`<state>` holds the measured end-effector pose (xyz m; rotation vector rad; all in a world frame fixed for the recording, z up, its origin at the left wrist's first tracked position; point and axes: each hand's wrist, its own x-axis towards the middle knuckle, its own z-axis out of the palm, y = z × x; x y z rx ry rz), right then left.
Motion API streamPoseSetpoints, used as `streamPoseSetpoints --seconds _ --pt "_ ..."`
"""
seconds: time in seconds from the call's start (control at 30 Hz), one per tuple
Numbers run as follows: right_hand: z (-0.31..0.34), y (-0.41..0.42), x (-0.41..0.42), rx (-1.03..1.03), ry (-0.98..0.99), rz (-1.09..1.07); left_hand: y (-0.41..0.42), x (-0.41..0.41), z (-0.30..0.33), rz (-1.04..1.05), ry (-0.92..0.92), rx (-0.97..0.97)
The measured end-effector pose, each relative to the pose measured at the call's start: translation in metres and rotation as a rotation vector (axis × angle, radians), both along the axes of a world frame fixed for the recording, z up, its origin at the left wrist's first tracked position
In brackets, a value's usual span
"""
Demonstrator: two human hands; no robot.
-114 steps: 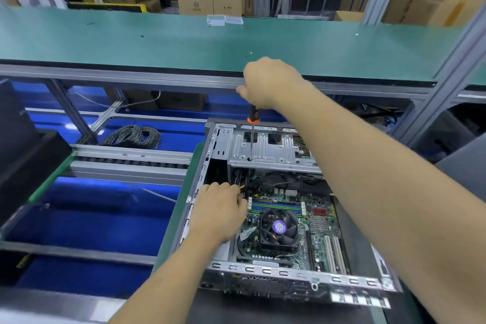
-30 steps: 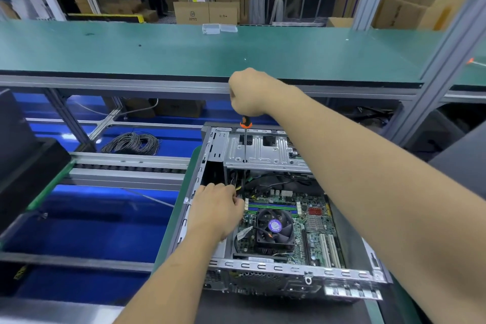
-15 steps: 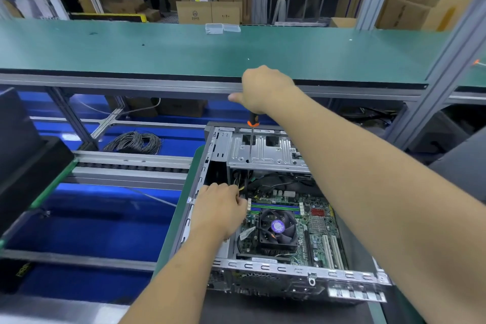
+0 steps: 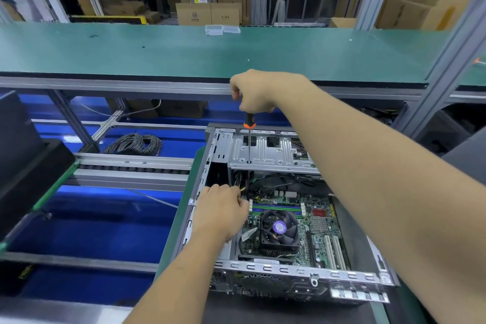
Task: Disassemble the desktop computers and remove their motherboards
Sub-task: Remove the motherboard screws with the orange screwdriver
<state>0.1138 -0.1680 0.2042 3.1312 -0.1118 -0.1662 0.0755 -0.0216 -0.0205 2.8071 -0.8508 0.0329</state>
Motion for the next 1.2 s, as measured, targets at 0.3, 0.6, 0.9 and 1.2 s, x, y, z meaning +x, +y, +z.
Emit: streamPoseSetpoints --seconds 0.3,0.6,0.9,1.2 --pt "0.002 -0.002 -0.003 0.056 0.014 0.010 0.000 -0.001 0.000 -0.005 0.004 -0.007" --pt "0.004 0.001 -0.005 -0.043 0.013 0.010 0.000 -0.001 0.001 -0.004 0.012 -0.009" --pt "-0.001 -0.003 -0.003 0.129 -0.010 0.045 -0.001 0.001 0.001 -0.018 0.036 0.022" --pt "-0.025 -0.017 0.007 0.335 -0.190 0.123 -0.083 -0.002 0.020 -0.240 0.141 0.265"
